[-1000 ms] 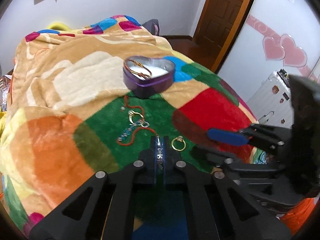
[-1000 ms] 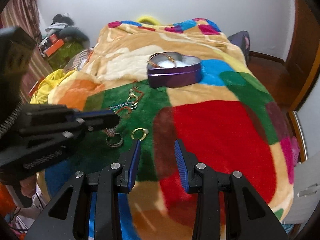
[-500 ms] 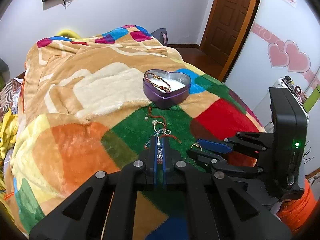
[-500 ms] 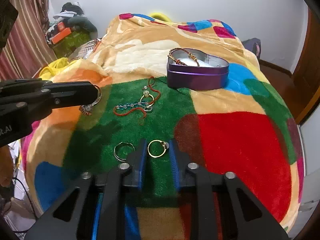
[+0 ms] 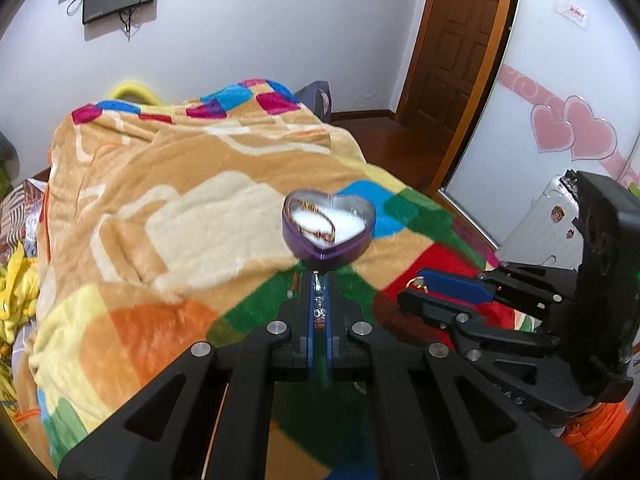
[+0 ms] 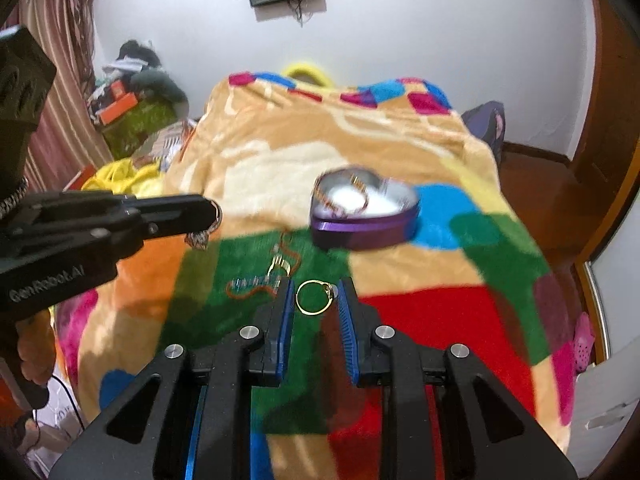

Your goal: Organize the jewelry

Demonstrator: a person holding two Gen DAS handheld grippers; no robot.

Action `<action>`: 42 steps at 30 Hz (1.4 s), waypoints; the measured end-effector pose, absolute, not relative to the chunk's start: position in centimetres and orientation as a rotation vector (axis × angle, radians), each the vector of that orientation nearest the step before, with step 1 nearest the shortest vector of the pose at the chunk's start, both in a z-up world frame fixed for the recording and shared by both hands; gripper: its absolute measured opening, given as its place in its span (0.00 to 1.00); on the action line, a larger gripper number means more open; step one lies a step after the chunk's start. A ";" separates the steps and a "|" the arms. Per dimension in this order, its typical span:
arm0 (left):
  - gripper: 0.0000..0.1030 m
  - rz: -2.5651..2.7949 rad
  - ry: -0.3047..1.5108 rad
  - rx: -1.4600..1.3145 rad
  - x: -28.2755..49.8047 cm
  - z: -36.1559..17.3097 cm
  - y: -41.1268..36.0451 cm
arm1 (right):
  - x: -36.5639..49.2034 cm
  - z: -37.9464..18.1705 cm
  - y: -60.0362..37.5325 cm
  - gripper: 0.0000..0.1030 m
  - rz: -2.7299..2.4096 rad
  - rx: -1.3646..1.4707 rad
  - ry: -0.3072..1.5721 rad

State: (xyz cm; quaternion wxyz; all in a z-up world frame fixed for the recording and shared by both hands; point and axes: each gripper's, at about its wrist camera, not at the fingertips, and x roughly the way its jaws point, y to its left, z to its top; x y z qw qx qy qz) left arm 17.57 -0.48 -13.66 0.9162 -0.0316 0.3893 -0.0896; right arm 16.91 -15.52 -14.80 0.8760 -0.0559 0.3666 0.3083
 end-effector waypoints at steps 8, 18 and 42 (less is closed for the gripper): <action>0.02 -0.189 0.745 -0.058 19.5 -11.7 -0.5 | 18.6 -12.3 -15.9 0.19 0.618 -0.078 0.676; 0.02 -0.196 0.713 -0.064 22.5 -10.9 -0.1 | 20.4 -10.6 -16.0 0.19 0.606 -0.050 0.605; 0.02 -0.261 0.838 -0.062 29.4 -15.7 -1.1 | 25.9 -16.2 -15.2 0.19 0.606 -0.044 0.780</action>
